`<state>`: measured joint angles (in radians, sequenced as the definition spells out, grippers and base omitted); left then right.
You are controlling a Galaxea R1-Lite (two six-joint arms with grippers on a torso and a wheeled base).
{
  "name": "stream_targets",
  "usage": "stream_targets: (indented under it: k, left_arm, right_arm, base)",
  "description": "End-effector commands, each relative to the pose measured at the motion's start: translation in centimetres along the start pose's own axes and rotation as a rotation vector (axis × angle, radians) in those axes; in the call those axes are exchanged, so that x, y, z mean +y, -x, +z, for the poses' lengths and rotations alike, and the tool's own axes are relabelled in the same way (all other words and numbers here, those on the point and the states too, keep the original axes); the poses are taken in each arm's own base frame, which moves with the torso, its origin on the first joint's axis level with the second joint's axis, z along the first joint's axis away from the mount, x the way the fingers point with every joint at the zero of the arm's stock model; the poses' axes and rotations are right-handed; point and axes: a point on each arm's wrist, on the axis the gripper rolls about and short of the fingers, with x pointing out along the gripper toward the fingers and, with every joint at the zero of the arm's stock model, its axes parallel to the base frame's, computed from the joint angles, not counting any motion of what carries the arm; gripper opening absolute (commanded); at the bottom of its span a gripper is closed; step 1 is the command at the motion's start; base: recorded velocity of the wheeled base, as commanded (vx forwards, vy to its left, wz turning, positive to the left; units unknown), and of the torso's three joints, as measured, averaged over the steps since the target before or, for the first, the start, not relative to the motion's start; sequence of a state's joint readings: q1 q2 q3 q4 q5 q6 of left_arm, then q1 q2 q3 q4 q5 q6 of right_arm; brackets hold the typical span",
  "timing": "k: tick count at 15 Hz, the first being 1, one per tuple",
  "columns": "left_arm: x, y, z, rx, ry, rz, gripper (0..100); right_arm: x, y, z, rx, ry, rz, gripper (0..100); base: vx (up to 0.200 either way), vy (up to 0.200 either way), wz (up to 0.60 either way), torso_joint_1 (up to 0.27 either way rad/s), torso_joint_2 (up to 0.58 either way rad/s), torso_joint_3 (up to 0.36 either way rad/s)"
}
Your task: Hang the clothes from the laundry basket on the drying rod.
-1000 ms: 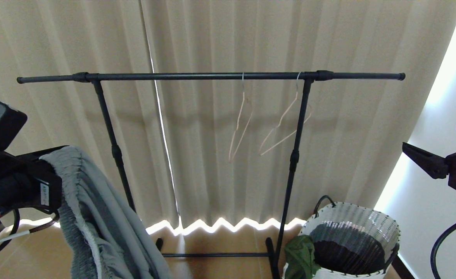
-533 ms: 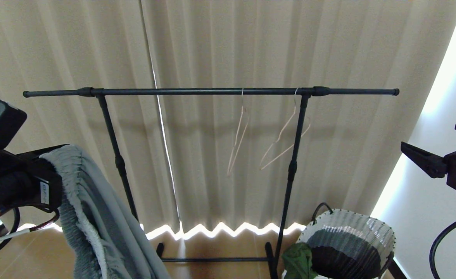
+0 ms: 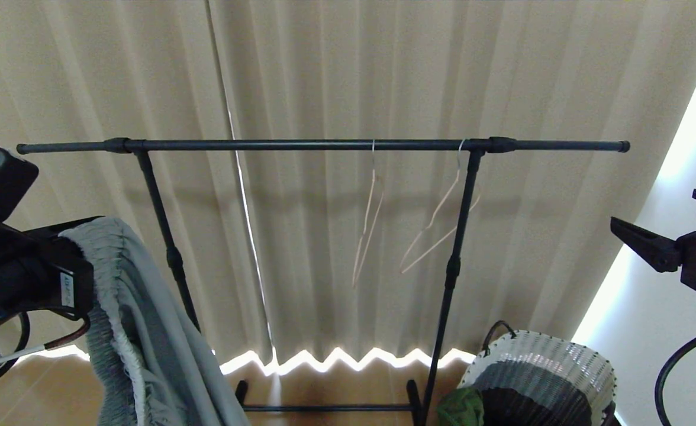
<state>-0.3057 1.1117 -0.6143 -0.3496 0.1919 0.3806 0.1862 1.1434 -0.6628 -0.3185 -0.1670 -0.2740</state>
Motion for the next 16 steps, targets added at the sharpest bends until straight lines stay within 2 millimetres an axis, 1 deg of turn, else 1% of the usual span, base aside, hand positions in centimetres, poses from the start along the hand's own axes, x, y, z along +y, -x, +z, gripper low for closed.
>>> stream_targets:
  k: [1,6,9,14,16]
  left_arm:
    - [-0.11,-0.36,-0.10,0.011,-0.002,-0.004,0]
    - [-0.14,-0.45,-0.27,0.020,-0.003,-0.003,0]
    - [-0.31,-0.56,-0.56,0.031,-0.006,-0.010,0]
    - [-0.17,-0.29,-0.37,0.019,0.000,-0.002,0]
    - [-0.16,-0.34,-0.40,0.022,0.000,0.000,0]
  right_arm:
    - [0.06,-0.07,-0.11,0.005,0.002,0.002,100]
    - [0.06,-0.11,-0.08,0.005,0.002,0.002,100]
    - [0.05,-0.10,-0.05,0.004,0.002,0.004,100]
    - [0.28,-0.71,-0.47,0.030,0.005,0.012,100]
    - [0.37,-0.98,-0.59,0.040,0.005,0.017,100]
  base:
    - [0.200,0.000,0.00,0.017,0.01,0.002]
    - [0.200,0.000,0.00,0.001,0.00,0.001]
    - [0.000,0.000,0.00,0.000,0.00,0.000]
    - [0.000,0.000,0.00,0.000,0.00,0.000]
    - [0.000,0.200,0.00,0.002,0.00,-0.002]
